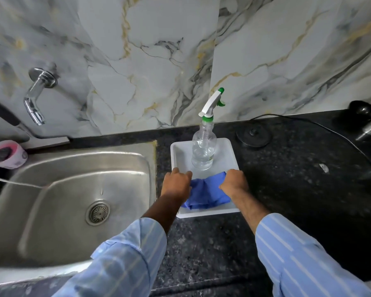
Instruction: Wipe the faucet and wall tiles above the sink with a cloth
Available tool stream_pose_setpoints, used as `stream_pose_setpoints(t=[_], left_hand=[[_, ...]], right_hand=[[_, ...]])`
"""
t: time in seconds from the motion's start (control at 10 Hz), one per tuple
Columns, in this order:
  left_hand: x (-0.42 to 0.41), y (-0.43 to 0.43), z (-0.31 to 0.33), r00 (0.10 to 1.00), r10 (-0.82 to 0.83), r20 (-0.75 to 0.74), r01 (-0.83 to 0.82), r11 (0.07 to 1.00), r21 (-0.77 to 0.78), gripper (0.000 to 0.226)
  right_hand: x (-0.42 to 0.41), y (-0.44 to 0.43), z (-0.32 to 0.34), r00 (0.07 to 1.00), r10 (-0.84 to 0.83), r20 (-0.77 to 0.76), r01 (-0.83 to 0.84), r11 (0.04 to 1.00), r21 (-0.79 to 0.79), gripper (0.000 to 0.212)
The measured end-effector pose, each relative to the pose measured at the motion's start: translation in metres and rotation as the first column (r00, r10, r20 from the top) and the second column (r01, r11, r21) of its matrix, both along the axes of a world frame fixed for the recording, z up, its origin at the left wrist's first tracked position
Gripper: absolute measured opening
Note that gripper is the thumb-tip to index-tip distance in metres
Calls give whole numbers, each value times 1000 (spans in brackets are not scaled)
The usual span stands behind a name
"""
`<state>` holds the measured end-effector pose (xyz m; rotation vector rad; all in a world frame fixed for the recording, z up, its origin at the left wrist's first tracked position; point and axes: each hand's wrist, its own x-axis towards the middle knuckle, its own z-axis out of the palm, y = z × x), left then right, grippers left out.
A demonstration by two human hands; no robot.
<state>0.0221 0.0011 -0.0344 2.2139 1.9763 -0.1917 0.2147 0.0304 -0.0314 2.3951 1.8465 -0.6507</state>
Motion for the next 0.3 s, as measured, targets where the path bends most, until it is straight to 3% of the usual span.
stream_pose_setpoints(t=[0.1, 0.2, 0.3], left_hand=[[-4, -1, -3, 995, -72, -63, 75, 996, 47, 29], [-35, -8, 9, 997, -74, 21, 71, 992, 109, 45], [-72, -8, 33, 996, -68, 59, 55, 979, 196, 54]], right_hand=[[-3, -4, -3, 995, 82, 62, -82, 997, -11, 29], [-20, -7, 40, 970, 187, 156, -199, 978, 59, 23], [-32, -7, 95, 957, 270, 109, -289, 929, 232, 26]])
